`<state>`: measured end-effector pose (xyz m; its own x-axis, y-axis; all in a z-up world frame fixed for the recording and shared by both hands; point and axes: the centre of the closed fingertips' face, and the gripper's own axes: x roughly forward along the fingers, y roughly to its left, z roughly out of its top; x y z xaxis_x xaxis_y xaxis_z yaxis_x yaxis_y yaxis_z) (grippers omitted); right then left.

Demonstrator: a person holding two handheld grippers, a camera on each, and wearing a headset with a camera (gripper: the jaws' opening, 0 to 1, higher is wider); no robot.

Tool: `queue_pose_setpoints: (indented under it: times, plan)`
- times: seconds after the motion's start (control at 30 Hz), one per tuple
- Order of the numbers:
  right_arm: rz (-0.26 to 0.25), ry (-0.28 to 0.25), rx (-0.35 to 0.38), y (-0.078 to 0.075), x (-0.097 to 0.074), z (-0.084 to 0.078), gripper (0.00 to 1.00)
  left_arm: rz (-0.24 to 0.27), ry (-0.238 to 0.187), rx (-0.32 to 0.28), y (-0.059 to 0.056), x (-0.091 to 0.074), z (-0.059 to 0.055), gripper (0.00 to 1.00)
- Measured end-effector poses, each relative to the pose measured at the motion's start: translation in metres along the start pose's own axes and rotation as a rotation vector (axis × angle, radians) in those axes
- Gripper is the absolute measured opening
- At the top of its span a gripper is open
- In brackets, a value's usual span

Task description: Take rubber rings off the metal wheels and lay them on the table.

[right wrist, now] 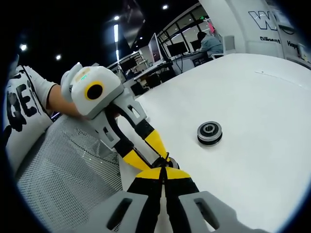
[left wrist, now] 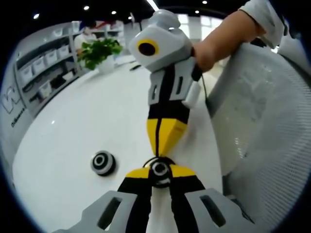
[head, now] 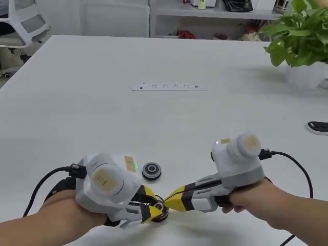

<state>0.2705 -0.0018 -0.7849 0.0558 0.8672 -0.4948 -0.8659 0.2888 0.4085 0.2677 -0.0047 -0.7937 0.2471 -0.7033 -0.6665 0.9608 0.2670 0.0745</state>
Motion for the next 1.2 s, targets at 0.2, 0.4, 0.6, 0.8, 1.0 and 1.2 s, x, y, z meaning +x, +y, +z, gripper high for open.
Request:
queue_pose_setpoints:
  times: [0.2,0.4,0.6,0.8,1.0,1.2]
  plan:
    - [0.000,-0.004,0.004,0.000,-0.001,0.001,0.00,-0.019,-0.005,0.008,-0.003,-0.003,0.000,0.17]
    - [-0.002,-0.006,0.006,0.000,-0.002,0.002,0.00,-0.028,-0.014,0.009,-0.004,-0.007,0.002,0.19]
    - [-0.001,-0.008,0.009,0.000,-0.003,0.003,0.00,-0.038,-0.007,0.004,-0.005,-0.012,0.002,0.23]
    - [-0.003,-0.017,0.015,0.000,-0.005,0.004,0.00,-0.036,-0.018,0.002,-0.007,-0.019,0.005,0.26]
    - [0.000,-0.020,0.016,0.002,-0.005,0.005,0.00,-0.034,-0.042,-0.005,-0.011,-0.028,0.015,0.30]
    - [0.002,-0.017,0.018,0.003,-0.006,0.005,0.00,-0.023,-0.057,-0.015,-0.011,-0.035,0.016,0.35]
